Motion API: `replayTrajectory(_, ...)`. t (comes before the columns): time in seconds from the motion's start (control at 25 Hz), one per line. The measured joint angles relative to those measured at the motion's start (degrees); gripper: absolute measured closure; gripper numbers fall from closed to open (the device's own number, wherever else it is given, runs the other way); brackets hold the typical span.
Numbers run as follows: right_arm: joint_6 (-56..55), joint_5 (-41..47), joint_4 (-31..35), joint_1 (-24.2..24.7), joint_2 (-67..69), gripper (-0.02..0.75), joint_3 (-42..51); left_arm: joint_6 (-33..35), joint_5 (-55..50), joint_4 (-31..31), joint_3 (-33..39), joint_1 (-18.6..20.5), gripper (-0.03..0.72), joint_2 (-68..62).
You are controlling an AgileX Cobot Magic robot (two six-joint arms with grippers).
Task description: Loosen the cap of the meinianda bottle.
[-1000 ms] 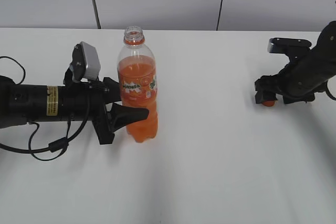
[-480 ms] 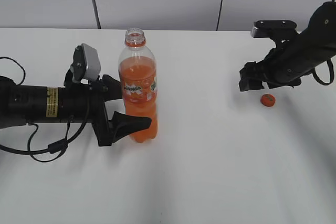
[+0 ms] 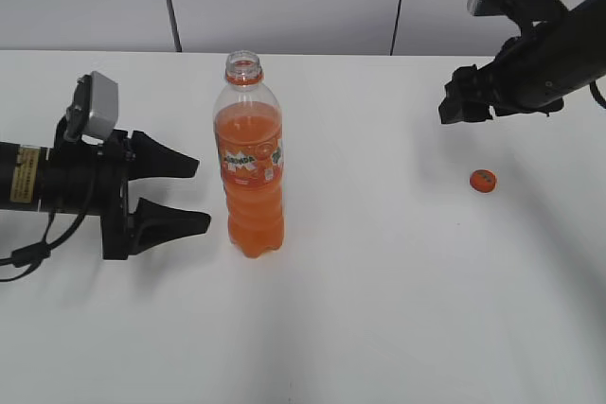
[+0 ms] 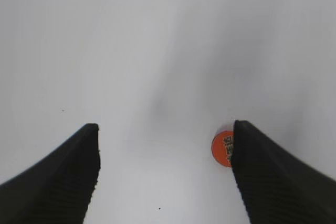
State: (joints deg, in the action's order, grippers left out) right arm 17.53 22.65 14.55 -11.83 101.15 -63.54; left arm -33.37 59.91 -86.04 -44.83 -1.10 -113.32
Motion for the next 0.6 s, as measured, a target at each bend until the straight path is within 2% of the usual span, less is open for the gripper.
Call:
replayTrajectory(0.16,0.66,0.06,-1.31,0.0,-3.15,0.157,0.0,-1.48,-0.28,-4.08,0.0,3.78,0.099,3.42)
replayTrajectory(0.32,0.71,-0.35,-2.28,0.0,-6.34,0.156,0.0,-1.59,-1.06,-5.13,0.0,6.94,0.099,8.44)
replayTrajectory(0.44,0.7,-2.74,-3.47,-0.04,-8.65,0.156,0.0,-1.59,-3.62,-2.25,0.0,8.58,0.099,13.45)
replayTrajectory(0.6,0.75,-6.63,-5.55,-0.04,-11.87,0.156,0.0,-1.59,-11.96,5.6,-0.4,8.83,0.099,20.77)
